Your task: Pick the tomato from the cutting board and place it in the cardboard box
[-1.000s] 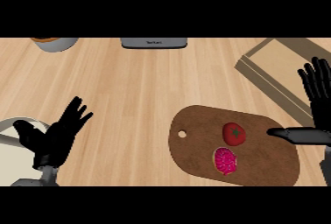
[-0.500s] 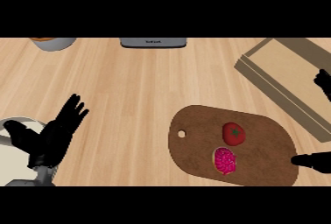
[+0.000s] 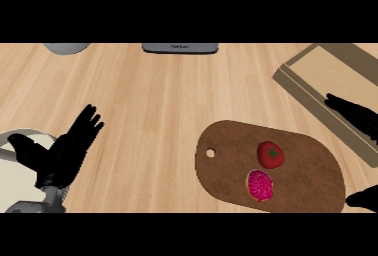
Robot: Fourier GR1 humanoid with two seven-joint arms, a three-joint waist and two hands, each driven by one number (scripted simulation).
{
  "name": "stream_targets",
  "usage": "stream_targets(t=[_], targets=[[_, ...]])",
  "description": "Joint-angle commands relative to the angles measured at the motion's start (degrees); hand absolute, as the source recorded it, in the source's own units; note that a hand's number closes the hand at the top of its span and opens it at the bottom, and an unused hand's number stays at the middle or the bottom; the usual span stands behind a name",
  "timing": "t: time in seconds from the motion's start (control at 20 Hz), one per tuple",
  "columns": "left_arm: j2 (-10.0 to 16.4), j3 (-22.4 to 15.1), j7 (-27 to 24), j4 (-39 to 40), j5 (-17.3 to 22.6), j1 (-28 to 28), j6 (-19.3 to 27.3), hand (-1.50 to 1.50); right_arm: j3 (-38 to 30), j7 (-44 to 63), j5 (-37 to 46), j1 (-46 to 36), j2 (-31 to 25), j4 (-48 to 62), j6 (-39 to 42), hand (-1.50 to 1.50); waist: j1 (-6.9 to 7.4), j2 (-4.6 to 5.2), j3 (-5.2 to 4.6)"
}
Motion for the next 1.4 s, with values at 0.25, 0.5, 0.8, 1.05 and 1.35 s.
stream_targets(t=[0.25,0.5,0.8,1.05,1.35], targets=[[4.7,5.5,-0.7,-1.4,-0.7,-1.1,0.3,0.00,10.5,23.7,-0.7,-7.7,4.8,-3.5,8.9,-1.50,0.76,-0.36,0.91],[7.9,8.0,0.6,-1.8,3.0,-1.0,-4.4,0.00,11.0,28.6,-1.5,-12.8,7.3,0.8,12.4,-1.50,0.77,-0.31,0.95],[5.0,5.7,0.9,-4.5,0.1,0.3,0.0,0.00,12.2,29.3,0.7,-13.2,10.0,2.6,14.1,-1.50,0.28,-0.40,1.04],[4.8,6.0,0.3,-4.1,-0.1,0.7,-0.2,0.00,11.5,27.1,2.4,-10.8,10.2,3.1,15.2,-1.50,-0.29,-0.46,1.05],[4.5,6.8,-0.3,-3.0,-0.1,0.7,-1.7,0.00,12.8,25.1,6.8,-11.0,14.7,1.9,13.9,-1.50,-0.46,-0.46,1.03]])
